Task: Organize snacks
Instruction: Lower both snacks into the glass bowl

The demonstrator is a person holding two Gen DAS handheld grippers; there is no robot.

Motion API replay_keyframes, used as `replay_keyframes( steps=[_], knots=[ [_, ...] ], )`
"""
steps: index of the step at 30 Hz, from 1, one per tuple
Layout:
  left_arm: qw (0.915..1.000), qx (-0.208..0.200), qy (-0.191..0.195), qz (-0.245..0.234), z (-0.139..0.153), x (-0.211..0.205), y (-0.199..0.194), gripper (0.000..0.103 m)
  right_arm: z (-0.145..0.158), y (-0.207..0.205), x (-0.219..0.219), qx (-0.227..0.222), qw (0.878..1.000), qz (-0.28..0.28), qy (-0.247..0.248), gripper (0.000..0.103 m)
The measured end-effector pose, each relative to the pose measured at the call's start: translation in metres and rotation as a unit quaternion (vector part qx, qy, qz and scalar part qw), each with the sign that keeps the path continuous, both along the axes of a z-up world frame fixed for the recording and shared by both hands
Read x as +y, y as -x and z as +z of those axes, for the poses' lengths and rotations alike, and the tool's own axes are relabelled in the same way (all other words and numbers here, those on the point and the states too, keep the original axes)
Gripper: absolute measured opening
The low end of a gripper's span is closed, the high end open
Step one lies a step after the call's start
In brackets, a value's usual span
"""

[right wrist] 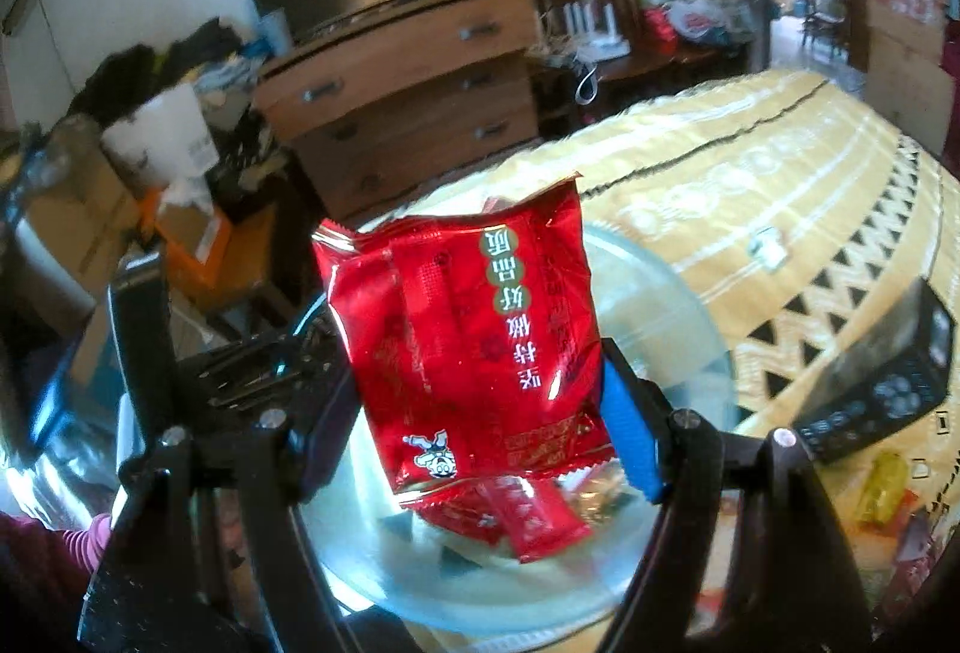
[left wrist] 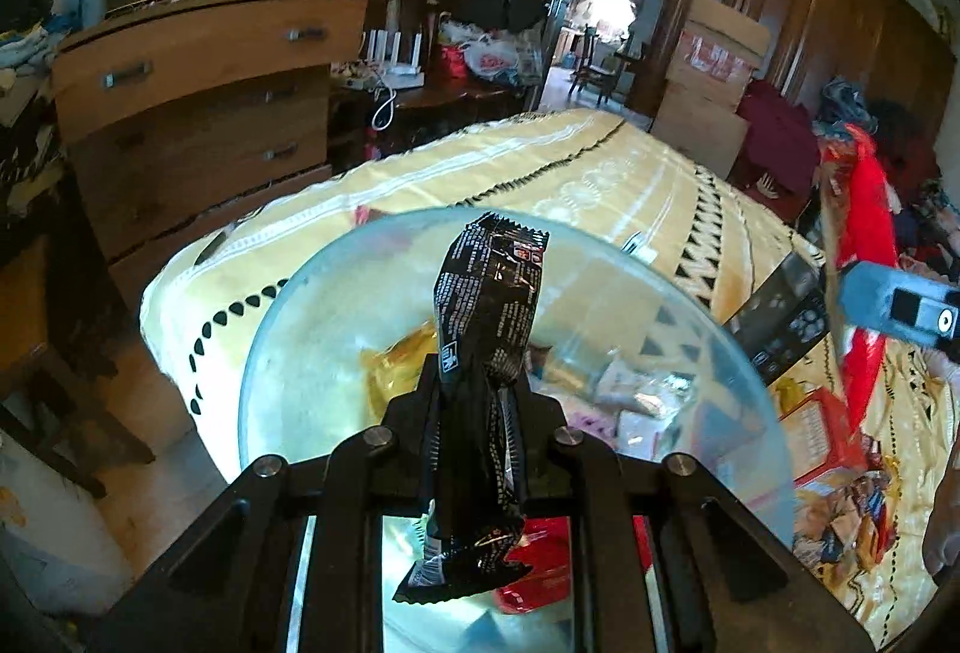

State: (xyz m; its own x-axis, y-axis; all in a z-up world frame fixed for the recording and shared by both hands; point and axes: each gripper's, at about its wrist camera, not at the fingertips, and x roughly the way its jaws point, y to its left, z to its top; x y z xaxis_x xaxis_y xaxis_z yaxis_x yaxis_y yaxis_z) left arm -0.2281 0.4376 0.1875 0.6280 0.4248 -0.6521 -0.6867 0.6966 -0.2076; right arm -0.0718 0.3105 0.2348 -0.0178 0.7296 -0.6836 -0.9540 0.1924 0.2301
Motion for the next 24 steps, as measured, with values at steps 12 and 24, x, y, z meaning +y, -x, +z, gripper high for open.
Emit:
replay_keyframes(
  steps=[12,24],
  knots=[
    [0.9999,0.008,0.013,0.001,-0.014,0.008,-0.001,0.018,-0.022,0.009,0.025,0.019,0.999,0.010,0.034,0.075],
    [0.9998,0.010,0.018,-0.001,-0.018,0.010,-0.002,0.018,-0.028,0.010,0.032,0.022,0.999,0.009,0.041,0.075]
  ],
)
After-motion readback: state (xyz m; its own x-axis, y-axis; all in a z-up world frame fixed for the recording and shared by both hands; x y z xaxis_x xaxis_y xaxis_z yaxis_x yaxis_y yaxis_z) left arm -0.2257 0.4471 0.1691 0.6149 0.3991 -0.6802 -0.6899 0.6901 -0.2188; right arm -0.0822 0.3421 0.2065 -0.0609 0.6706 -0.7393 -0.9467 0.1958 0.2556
